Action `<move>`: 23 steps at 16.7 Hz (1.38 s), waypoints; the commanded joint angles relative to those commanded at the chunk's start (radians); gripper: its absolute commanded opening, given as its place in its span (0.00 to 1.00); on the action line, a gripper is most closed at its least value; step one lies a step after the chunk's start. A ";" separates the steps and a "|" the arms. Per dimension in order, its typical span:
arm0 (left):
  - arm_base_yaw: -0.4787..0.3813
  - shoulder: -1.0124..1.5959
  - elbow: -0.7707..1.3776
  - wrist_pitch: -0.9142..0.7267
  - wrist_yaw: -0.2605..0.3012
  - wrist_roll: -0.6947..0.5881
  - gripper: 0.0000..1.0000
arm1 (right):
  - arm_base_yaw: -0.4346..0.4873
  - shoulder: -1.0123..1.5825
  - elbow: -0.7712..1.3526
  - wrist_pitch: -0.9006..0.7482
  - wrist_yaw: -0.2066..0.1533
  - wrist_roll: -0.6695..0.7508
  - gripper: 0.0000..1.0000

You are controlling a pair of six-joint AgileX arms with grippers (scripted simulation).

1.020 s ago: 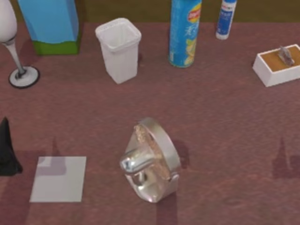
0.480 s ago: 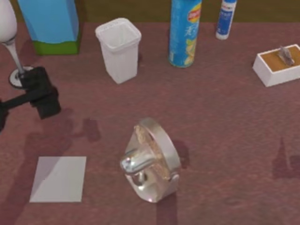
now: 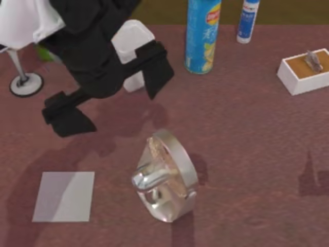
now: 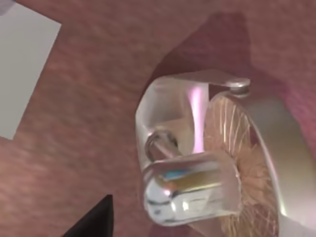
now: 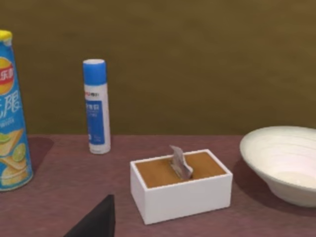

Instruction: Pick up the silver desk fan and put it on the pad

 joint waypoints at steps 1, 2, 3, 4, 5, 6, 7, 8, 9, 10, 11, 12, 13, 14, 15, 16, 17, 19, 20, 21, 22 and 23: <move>-0.029 0.079 0.075 -0.052 0.000 -0.050 1.00 | 0.000 0.000 0.000 0.000 0.000 0.000 1.00; -0.056 0.150 0.144 -0.100 0.000 -0.096 1.00 | 0.000 0.000 0.000 0.000 0.000 0.000 1.00; -0.080 0.213 0.206 -0.142 0.000 -0.138 1.00 | 0.000 0.000 0.000 0.000 0.000 0.000 1.00; -0.101 0.267 0.261 -0.179 0.000 -0.174 1.00 | 0.000 0.000 0.000 0.000 0.000 0.000 1.00; -0.119 0.311 0.307 -0.210 0.000 -0.204 1.00 | 0.000 0.000 0.000 0.000 0.000 0.000 1.00; -0.134 0.346 0.344 -0.235 -0.001 -0.229 1.00 | 0.000 0.000 0.000 0.000 0.000 0.000 1.00; -0.145 0.371 0.371 -0.254 -0.001 -0.247 1.00 | 0.000 0.000 0.000 0.000 0.000 0.000 1.00; -0.151 0.386 0.387 -0.265 -0.001 -0.259 1.00 | 0.000 0.000 0.000 0.000 0.000 0.000 1.00; -0.154 0.392 0.394 -0.270 -0.001 -0.263 1.00 | 0.000 0.000 0.000 0.000 0.000 0.000 1.00; -0.154 0.392 0.394 -0.270 -0.001 -0.263 1.00 | 0.000 0.000 0.000 0.000 0.000 0.000 1.00; -0.154 0.392 0.394 -0.270 -0.001 -0.263 1.00 | 0.000 0.000 0.000 0.000 0.000 0.000 1.00; -0.154 0.392 0.394 -0.270 -0.001 -0.263 1.00 | 0.000 0.000 0.000 0.000 0.000 0.000 1.00; -0.149 0.390 0.392 -0.267 -0.001 -0.262 1.00 | 0.000 0.000 0.000 0.000 0.000 0.000 1.00; -0.150 0.390 0.388 -0.264 -0.001 -0.262 1.00 | 0.000 0.000 0.000 0.000 0.000 0.000 1.00; -0.150 0.389 0.374 -0.251 -0.001 -0.261 1.00 | 0.000 0.000 0.000 0.000 0.000 0.000 1.00; -0.151 0.389 0.352 -0.230 -0.001 -0.260 1.00 | 0.000 0.000 0.000 0.000 0.000 0.000 1.00; -0.151 0.388 0.325 -0.204 -0.001 -0.259 1.00 | 0.000 0.000 0.000 0.000 0.000 0.000 1.00; -0.151 0.388 0.265 -0.145 -0.001 -0.260 1.00 | 0.000 0.000 0.000 0.000 0.000 0.000 1.00; -0.151 0.388 0.236 -0.116 -0.001 -0.260 1.00 | 0.000 0.000 0.000 0.000 0.000 0.000 1.00; -0.152 0.388 0.212 -0.092 -0.001 -0.261 1.00 | 0.000 0.000 0.000 0.000 0.000 0.000 1.00; -0.152 0.388 0.197 -0.076 -0.001 -0.261 1.00 | 0.000 0.000 0.000 0.000 0.000 0.000 1.00; -0.152 0.389 0.191 -0.071 -0.001 -0.261 1.00 | 0.000 0.000 0.000 0.000 0.000 0.000 1.00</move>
